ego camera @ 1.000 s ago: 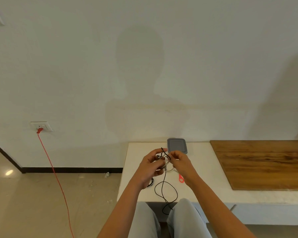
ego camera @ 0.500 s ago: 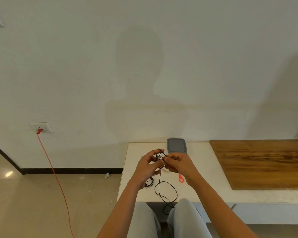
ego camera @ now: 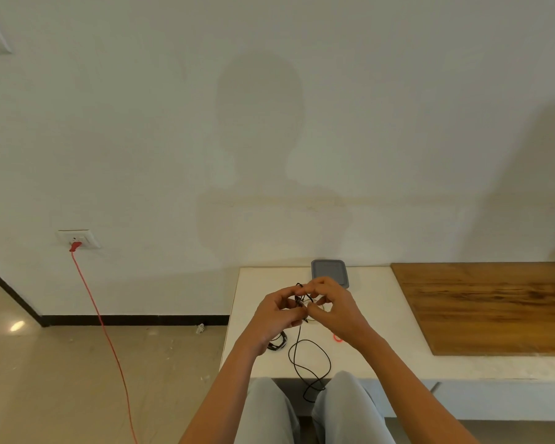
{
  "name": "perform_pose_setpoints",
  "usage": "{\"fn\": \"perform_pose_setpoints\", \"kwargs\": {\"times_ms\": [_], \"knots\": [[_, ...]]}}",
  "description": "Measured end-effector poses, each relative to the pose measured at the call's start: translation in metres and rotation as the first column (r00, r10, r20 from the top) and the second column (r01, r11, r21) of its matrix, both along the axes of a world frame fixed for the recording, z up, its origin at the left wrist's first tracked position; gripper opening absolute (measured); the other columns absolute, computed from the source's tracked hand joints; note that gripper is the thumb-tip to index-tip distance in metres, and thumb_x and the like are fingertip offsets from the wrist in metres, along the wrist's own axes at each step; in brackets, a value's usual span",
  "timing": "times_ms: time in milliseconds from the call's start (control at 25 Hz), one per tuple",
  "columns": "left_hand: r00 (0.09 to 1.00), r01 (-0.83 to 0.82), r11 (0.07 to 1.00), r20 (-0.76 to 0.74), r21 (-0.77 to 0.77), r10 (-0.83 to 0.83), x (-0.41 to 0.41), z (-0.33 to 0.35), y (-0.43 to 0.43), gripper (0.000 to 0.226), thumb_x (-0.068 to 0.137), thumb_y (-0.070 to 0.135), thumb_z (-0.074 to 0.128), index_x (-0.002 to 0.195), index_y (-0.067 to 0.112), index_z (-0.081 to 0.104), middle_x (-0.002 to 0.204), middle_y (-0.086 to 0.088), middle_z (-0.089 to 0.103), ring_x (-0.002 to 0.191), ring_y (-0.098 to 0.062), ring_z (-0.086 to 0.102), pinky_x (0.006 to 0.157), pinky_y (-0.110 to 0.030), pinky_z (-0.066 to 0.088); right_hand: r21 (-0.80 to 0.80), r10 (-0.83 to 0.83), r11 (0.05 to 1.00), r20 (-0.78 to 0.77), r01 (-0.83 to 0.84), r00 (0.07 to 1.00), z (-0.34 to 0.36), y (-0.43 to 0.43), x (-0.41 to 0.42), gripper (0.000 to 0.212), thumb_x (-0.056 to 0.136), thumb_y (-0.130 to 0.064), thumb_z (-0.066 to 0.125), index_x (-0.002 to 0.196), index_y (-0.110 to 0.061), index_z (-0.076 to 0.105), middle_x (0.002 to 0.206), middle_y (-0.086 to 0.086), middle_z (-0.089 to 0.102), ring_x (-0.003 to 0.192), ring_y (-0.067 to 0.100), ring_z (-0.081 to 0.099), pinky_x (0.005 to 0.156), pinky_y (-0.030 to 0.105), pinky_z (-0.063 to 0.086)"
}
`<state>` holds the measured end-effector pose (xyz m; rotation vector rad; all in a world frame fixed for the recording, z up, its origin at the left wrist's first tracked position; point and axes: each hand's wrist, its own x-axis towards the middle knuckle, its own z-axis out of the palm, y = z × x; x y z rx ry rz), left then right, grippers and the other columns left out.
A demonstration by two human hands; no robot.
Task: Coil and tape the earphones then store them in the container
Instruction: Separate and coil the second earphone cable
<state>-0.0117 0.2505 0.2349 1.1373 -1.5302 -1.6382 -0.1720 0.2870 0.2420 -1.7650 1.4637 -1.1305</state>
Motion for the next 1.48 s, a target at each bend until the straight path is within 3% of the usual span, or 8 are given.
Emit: {"fn": "perform_pose_setpoints", "kwargs": {"times_ms": [240, 440, 640, 840, 1000, 1160, 1320, 1480], "knots": [[0.999, 0.024, 0.998, 0.05, -0.052, -0.021, 0.002, -0.002, 0.001, 0.053, 0.082, 0.008, 0.071, 0.127, 0.031, 0.057, 0.1, -0.006, 0.07, 0.092, -0.02, 0.071, 0.088, -0.035, 0.057, 0.059, -0.033, 0.998, 0.033, 0.031, 0.999, -0.003, -0.002, 0.004, 0.007, 0.086, -0.02, 0.067, 0.085, -0.027, 0.068, 0.103, -0.009, 0.057, 0.092, 0.001, 0.058, 0.078, 0.012, 0.048], [0.997, -0.05, 0.999, -0.056, 0.004, 0.05, 0.003, -0.003, -0.001, 0.04, 0.086, 0.006, 0.065, 0.117, 0.031, 0.066, 0.089, -0.008, 0.064, 0.087, -0.024, 0.069, 0.085, -0.036, 0.058, 0.189, -0.097, 0.982, 0.36, 0.029, 0.928, -0.005, -0.003, 0.002, 0.011, 0.096, -0.014, 0.052, 0.1, -0.01, 0.061, 0.099, 0.004, 0.066, 0.092, 0.019, 0.068, 0.084, 0.029, 0.057], [0.997, -0.042, 0.999, -0.061, 0.015, 0.043, 0.001, -0.002, -0.001, 0.041, 0.088, 0.006, 0.063, 0.121, 0.029, 0.065, 0.09, -0.009, 0.065, 0.09, -0.022, 0.07, 0.085, -0.034, 0.058, 0.219, -0.148, 0.972, 0.296, 0.083, 0.944, -0.008, -0.005, 0.006, 0.009, 0.087, -0.006, 0.063, 0.095, -0.011, 0.061, 0.094, 0.004, 0.068, 0.085, 0.018, 0.069, 0.076, 0.027, 0.058], [0.997, -0.037, 0.998, -0.07, 0.043, 0.04, 0.002, -0.003, 0.001, 0.045, 0.087, -0.001, 0.059, 0.121, 0.028, 0.065, 0.084, -0.009, 0.062, 0.085, -0.023, 0.069, 0.087, -0.039, 0.058, 0.26, -0.261, 0.951, 0.394, 0.166, 0.881, -0.007, -0.009, 0.003, 0.022, 0.081, -0.003, 0.069, 0.099, -0.013, 0.062, 0.094, 0.01, 0.064, 0.085, 0.018, 0.063, 0.068, 0.016, 0.052], [0.997, -0.045, 0.999, -0.055, 0.029, 0.047, 0.006, -0.005, 0.0, 0.057, 0.086, 0.002, 0.062, 0.131, 0.037, 0.055, 0.091, -0.014, 0.064, 0.087, -0.023, 0.067, 0.082, -0.032, 0.058, 0.204, -0.199, 0.973, 0.499, 0.108, 0.844, 0.0, -0.007, -0.006, 0.016, 0.081, -0.007, 0.071, 0.095, -0.012, 0.067, 0.092, 0.008, 0.069, 0.089, 0.023, 0.065, 0.079, 0.026, 0.055], [0.995, -0.083, 0.997, -0.05, -0.003, 0.082, 0.006, -0.006, -0.002, 0.06, 0.086, 0.005, 0.064, 0.131, 0.042, 0.053, 0.101, -0.011, 0.068, 0.095, -0.025, 0.069, 0.083, -0.033, 0.058, 0.192, 0.038, 0.976, 0.303, -0.1, 0.952, 0.009, 0.001, -0.011, 0.016, 0.079, -0.025, 0.073, 0.091, -0.015, 0.072, 0.088, -0.002, 0.072, 0.086, 0.015, 0.065, 0.079, 0.023, 0.052], [0.997, -0.037, 0.999, -0.063, -0.013, 0.036, 0.002, -0.004, -0.001, 0.051, 0.084, 0.002, 0.064, 0.124, 0.034, 0.061, 0.095, -0.011, 0.066, 0.09, -0.024, 0.069, 0.082, -0.032, 0.058, 0.294, -0.23, 0.948, 0.35, 0.126, 0.908, 0.003, -0.004, -0.003, 0.015, 0.087, -0.031, 0.064, 0.091, -0.018, 0.07, 0.09, 0.002, 0.071, 0.087, 0.016, 0.066, 0.073, 0.02, 0.052], [0.999, -0.04, 0.998, -0.015, -0.052, 0.039, 0.0, -0.005, -0.001, 0.039, 0.084, 0.003, 0.061, 0.114, 0.028, 0.067, 0.089, -0.006, 0.066, 0.085, -0.02, 0.068, 0.079, -0.027, 0.057, 0.363, -0.223, 0.927, 0.32, 0.098, 0.921, 0.004, -0.009, 0.005, 0.01, 0.088, -0.02, 0.065, 0.089, -0.011, 0.071, 0.085, 0.008, 0.071, 0.08, 0.016, 0.066, 0.077, 0.028, 0.054]]}}
